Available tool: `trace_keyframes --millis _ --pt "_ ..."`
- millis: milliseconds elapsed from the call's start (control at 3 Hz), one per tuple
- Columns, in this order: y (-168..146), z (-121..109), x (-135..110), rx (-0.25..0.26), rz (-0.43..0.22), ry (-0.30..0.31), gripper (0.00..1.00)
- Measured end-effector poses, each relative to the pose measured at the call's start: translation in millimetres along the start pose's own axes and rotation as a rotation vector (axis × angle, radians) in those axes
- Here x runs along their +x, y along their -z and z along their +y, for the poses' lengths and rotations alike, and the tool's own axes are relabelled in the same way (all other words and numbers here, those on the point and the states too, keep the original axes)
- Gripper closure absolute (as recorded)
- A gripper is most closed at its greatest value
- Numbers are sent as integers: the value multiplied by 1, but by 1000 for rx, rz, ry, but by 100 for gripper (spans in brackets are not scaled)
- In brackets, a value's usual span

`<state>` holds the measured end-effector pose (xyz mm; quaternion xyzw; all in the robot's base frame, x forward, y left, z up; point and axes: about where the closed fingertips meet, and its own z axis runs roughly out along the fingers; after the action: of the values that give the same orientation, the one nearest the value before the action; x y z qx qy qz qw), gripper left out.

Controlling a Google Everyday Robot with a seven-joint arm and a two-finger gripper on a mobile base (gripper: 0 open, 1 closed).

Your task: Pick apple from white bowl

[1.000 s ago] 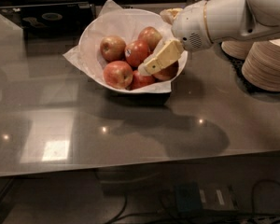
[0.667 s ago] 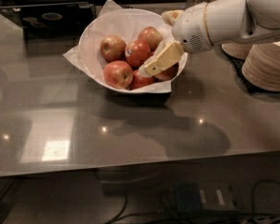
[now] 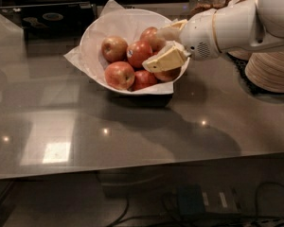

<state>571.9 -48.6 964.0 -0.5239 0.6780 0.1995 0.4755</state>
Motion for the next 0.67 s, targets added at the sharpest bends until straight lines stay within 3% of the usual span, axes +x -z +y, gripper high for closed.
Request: trace_keyframes --millis 333,667 --pt "1 2 9 5 6 -8 42" --pt "5 3 19 13 15 -22 43"
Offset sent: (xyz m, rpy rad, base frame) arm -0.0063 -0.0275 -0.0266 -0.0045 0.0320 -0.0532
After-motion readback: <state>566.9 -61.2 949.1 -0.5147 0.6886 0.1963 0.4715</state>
